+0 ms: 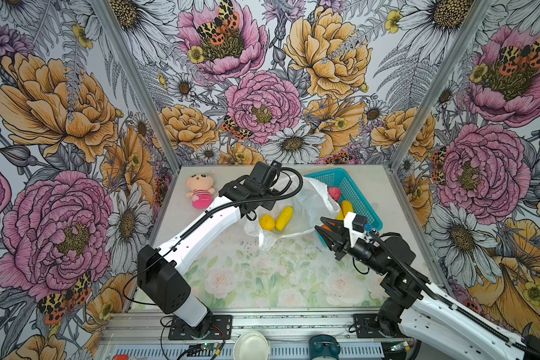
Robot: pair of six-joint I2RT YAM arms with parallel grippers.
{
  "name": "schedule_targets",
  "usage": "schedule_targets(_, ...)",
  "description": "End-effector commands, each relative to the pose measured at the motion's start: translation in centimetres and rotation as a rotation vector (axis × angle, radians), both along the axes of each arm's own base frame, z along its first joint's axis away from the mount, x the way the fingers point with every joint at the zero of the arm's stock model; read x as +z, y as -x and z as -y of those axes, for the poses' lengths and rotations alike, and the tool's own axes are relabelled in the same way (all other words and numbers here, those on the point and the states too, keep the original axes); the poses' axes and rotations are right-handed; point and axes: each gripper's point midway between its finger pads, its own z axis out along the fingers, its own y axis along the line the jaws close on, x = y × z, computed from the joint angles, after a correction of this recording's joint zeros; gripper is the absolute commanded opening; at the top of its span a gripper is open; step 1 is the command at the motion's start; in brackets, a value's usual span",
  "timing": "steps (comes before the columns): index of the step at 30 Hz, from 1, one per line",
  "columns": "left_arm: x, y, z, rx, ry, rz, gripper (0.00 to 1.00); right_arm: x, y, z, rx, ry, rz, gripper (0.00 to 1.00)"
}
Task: Untie the knot of the plastic bag and take out the fruit
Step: Place the plastic bag at the top-center of the table, then pick up the fruit from the plastic bag.
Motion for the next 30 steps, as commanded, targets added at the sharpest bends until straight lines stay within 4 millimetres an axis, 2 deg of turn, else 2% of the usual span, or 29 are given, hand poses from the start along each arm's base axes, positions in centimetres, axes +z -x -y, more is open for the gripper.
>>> schedule_targets(1, 1.9, 0.0, -1.2, 0.027, 0.032, 0.045, 0.0, -3.8, -2.2, -3.7, 0.015, 0.162, -0.032, 0.32)
schedule_targets(4, 2.2, 0.0, -1.5, 0.035, 0.025, 0.058, 0.0, -7.6, -5.5, -6.6, -0.014, 0.249, -0.108, 0.3)
schedule_targets(8, 2.5, -0.3, -2.5, 0.067, 0.013, 0.074, 0.0, -12.8, -9.3, -8.6, -0.091, 0.343, -0.154, 0.29)
schedule_targets(11, 3.1, -0.8, -4.0, 0.116, 0.004, 0.097, 0.0, -15.5, -9.5, -10.2, -0.023, 0.404, -0.164, 0.31)
schedule_targets(13, 3.3, -1.1, -4.7, 0.142, 0.017, 0.099, 0.0, -16.7, -7.7, -11.4, 0.107, 0.414, -0.142, 0.35)
schedule_targets(14, 3.4, -1.2, -5.0, 0.15, 0.02, 0.099, 0.0, -17.1, -6.7, -11.7, 0.161, 0.412, -0.12, 0.42)
schedule_targets(17, 3.4, -1.2, -4.8, 0.141, 0.015, 0.102, 0.0, -17.5, -6.1, -11.8, 0.175, 0.413, -0.085, 0.6)
schedule_targets(20, 3.5, -0.7, -3.9, 0.106, 0.013, 0.103, 0.0, -17.2, -6.4, -11.7, 0.113, 0.432, -0.051, 0.69)
schedule_targets(24, 4.4, -0.1, -3.3, 0.081, 0.012, 0.138, 0.0, -17.2, -5.6, -12.8, 0.132, 0.472, -0.054, 0.7)
schedule_targets(27, 6.2, 0.5, -4.2, 0.098, 0.039, 0.212, 0.0, -16.1, -6.8, -13.2, 0.053, 0.462, -0.091, 0.64)
schedule_targets(30, 8.0, 1.4, -5.0, 0.105, 0.058, 0.294, 0.0, -14.4, -8.3, -12.5, -0.053, 0.409, -0.12, 0.56)
